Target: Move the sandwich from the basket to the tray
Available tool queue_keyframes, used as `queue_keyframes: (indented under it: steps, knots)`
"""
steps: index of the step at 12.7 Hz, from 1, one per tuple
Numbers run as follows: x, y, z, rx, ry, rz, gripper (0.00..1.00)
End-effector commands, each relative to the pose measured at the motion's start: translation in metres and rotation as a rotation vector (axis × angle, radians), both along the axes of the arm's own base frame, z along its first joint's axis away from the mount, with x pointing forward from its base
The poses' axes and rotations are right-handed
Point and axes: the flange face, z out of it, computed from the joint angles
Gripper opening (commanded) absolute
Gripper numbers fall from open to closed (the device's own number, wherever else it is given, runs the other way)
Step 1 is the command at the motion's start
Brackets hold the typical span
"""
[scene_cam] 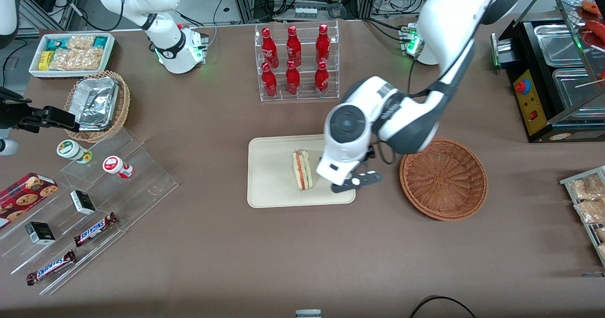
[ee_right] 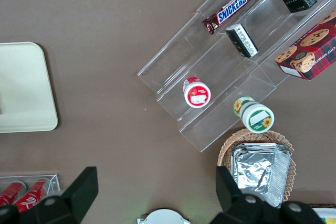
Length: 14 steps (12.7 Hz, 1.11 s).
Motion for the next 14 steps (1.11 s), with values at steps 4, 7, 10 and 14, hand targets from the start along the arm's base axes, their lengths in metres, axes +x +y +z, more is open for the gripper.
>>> queue_keyframes:
  steps: [4,7,10,14]
  knots:
    - [-0.002,0.067,0.026,-0.002,0.029,-0.073,1.0]
    - [0.008,0.113,0.041,0.003,0.025,-0.083,1.0]
    - [0.001,0.156,0.051,-0.011,0.034,-0.116,1.0]
    - [-0.008,0.21,0.078,-0.055,0.036,-0.176,1.0]
